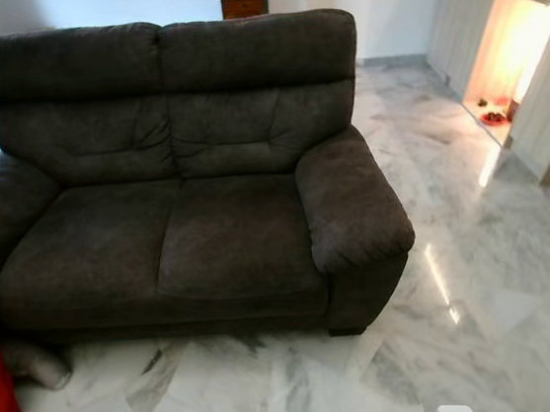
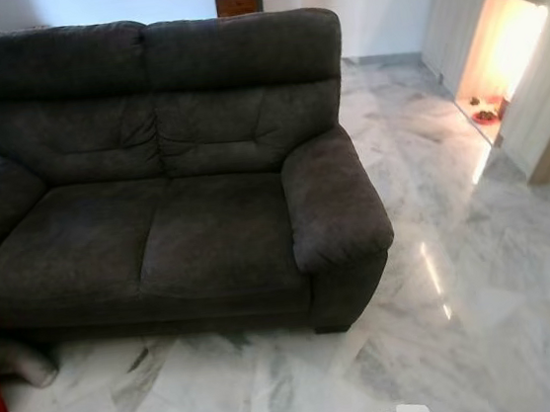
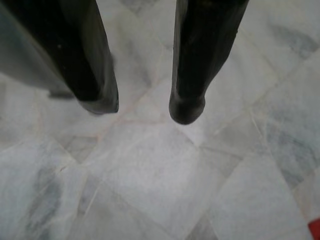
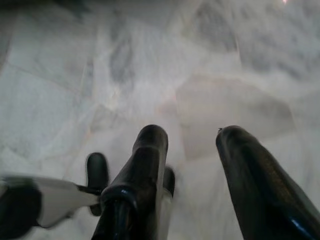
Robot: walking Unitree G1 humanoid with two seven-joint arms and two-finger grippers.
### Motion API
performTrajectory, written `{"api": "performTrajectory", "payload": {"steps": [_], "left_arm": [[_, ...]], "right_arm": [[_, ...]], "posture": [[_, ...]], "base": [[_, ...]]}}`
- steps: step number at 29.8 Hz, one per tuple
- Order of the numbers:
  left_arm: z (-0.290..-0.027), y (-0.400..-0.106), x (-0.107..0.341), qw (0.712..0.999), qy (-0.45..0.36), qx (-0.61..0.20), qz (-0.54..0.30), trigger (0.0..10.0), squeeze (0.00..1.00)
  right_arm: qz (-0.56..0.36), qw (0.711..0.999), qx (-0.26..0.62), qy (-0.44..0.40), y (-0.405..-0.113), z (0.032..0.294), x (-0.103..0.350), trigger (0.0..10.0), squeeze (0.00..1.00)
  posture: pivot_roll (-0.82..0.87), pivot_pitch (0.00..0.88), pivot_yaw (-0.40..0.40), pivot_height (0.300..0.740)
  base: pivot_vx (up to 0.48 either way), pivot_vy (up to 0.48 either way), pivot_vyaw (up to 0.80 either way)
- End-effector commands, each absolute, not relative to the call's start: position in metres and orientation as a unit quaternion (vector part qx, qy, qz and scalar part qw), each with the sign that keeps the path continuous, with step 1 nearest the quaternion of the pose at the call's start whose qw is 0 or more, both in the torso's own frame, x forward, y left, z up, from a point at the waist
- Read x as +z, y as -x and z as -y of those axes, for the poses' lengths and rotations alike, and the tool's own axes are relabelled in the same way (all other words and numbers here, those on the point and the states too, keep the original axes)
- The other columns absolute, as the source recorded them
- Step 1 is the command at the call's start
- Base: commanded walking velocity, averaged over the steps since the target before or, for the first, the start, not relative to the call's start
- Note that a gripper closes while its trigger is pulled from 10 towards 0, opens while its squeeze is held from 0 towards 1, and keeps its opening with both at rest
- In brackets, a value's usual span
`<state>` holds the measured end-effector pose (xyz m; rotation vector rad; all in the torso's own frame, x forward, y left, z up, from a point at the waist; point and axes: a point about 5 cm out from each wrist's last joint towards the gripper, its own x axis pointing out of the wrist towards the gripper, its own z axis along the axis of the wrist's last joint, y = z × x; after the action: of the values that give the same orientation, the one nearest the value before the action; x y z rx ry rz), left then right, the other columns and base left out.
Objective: Move the pillow to the sofa from floor
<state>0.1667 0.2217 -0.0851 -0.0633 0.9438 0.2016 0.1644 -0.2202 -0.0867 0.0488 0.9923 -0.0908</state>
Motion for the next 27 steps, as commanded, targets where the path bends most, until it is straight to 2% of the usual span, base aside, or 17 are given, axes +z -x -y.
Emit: {"api": "performTrajectory", "payload": {"steps": [1, 17, 27], "left_arm": [[-0.225, -0.188, -0.076, 0.881, -0.044, 0.055, -0.468, 10.0, 0.0], [-0.225, -0.186, -0.077, 0.88, -0.044, 0.056, -0.47, 10.0, 0.0], [-0.227, -0.185, -0.077, 0.879, -0.044, 0.057, -0.471, 10.0, 0.0]], "right_arm": [[-0.439, 0.886, -0.071, -0.132, -0.183, 0.201, -0.082, 10.0, 0.0], [-0.426, 0.893, -0.067, -0.13, -0.202, 0.199, -0.073, 10.0, 0.0], [-0.434, 0.89, -0.061, -0.127, -0.192, 0.193, -0.079, 10.0, 0.0]], "posture": [[0.06, 0.13, 0.067, 0.74], [0.05, 0.136, 0.073, 0.74], [0.06, 0.142, 0.073, 0.74]], "base": [[0.0, 0.386, 0.0], [0.0, 0.384, 0.0], [0.0, 0.385, 0.0]]}}
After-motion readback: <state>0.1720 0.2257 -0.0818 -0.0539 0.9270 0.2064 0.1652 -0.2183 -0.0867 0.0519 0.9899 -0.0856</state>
